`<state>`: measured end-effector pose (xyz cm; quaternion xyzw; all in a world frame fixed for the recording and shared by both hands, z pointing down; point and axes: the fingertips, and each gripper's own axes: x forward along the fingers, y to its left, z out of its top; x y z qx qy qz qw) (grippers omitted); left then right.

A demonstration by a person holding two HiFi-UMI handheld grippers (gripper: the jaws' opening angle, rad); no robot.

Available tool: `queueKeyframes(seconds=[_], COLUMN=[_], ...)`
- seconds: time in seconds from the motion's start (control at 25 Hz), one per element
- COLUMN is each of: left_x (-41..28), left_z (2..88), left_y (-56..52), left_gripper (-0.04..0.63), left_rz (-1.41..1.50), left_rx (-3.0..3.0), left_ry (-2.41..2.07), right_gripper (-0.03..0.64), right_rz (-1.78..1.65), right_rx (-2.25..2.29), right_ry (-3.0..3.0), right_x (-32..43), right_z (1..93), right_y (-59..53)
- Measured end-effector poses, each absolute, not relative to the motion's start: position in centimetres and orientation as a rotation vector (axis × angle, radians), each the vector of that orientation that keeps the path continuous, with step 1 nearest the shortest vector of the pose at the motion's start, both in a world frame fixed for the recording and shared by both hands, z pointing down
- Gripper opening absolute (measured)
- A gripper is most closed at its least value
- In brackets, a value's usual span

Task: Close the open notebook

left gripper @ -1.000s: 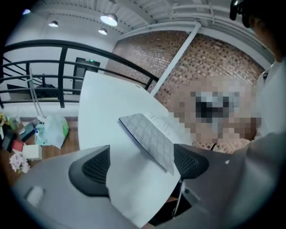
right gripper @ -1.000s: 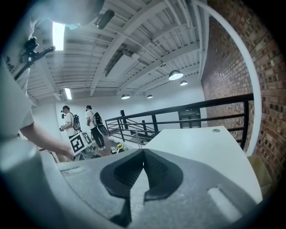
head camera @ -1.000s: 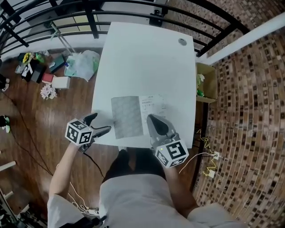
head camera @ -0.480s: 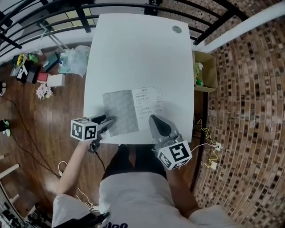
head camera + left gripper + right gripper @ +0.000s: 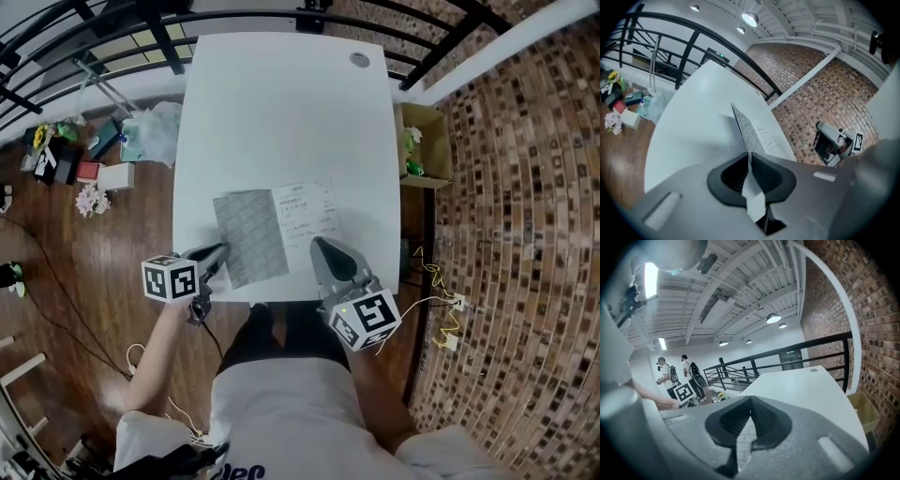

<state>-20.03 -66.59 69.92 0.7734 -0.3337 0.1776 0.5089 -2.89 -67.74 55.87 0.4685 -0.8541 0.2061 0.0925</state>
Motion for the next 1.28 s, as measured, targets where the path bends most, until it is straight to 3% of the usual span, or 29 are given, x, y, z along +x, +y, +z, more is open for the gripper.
queueKeyframes(seconds=[0.32, 0.72, 1.28], left_x=[-15.2, -6.9, 7.0], left_z=[63.2, 60.7, 69.3], left_y=[-68.5, -71.2, -70.8], left_gripper=[0.026, 0.026, 0.026], left_rz=[0.281, 0.166, 0.357], left_rx=[1.914, 1.894, 1.8], left_ry=[-0.747, -0.645, -0.662], right_gripper=[-0.014, -0.014, -0.014], right_rz=[0.58, 0.575, 0.632], right_rx=[1.428, 1.556, 1.833], right_ry=[-2.575, -2.541, -2.366], right_x=[-2.6, 1.3, 11.0], right_z=[53.3, 52.1, 53.3], right_y=[-69.1, -70.4, -69.0])
